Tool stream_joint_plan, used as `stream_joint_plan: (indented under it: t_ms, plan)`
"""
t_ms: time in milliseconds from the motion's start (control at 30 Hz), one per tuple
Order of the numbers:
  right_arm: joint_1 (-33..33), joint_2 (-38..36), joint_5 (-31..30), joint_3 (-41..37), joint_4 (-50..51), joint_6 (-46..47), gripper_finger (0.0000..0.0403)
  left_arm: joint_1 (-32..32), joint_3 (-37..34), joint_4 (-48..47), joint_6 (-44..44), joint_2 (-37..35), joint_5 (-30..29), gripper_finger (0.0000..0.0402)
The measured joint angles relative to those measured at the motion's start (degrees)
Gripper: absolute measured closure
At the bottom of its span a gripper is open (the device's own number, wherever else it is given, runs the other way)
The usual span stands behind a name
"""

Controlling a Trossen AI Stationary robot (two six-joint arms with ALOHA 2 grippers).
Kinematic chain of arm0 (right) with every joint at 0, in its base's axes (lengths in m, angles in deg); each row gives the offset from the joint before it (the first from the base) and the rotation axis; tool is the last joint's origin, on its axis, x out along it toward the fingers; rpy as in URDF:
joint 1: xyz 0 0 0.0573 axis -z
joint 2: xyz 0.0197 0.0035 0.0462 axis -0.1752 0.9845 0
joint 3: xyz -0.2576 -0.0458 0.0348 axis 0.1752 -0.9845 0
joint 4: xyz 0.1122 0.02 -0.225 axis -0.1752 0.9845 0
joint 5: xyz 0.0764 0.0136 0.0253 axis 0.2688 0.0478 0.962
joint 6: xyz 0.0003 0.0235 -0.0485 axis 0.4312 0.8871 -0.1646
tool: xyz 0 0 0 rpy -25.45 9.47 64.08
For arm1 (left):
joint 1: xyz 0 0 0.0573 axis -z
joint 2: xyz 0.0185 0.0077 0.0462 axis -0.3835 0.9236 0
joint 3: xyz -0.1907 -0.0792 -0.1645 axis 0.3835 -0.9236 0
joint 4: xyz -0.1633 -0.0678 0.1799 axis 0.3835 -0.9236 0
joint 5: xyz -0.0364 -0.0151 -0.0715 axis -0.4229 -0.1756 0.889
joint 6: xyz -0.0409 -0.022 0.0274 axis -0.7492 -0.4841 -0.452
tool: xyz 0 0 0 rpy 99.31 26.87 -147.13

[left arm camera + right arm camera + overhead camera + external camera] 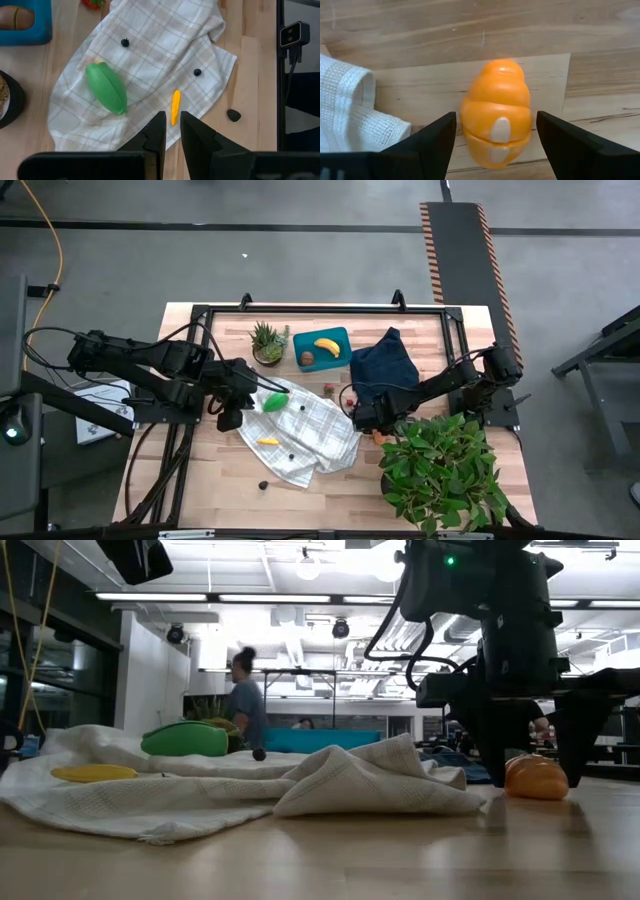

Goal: Pick and placing Produce into tupperware
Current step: Put the croissant into the blue bin

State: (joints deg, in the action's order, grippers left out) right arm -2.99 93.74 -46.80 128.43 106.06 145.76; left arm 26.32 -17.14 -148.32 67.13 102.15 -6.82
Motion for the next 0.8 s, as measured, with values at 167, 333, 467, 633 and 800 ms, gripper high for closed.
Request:
stream_joint_plan:
  t_ms: [167, 333, 467, 633, 800]
  plan:
    - [0.0, 0.0, 0.02, 0.0, 0.0, 0.0, 0.0135, 0.0, 0.0, 0.02, 0.0, 0.0, 0.0, 0.0355]
    - [0.0, 0.0, 0.44, 0.0, 0.0, 0.0, 0.0135, 0.0, 0.0, 0.0, -0.02, 0.0, 0.0, 0.0355]
    - [0.0, 0.0, 0.46, 0.0, -0.02, 0.0, 0.0135, 0.0, 0.0, 0.0, -0.02, 0.0, 0.0, 0.0355]
    - [-0.02, 0.0, 0.48, 0.0, -0.02, 0.0, 0.0136, 0.0, 0.0, 0.0, -0.02, 0.0, 0.0, 0.0355]
    - [-0.02, -0.02, 0.5, 0.0, -0.07, 0.0, 0.0156, 0.0, 0.0, -0.02, -0.02, 0.0, 0.01, 0.0355]
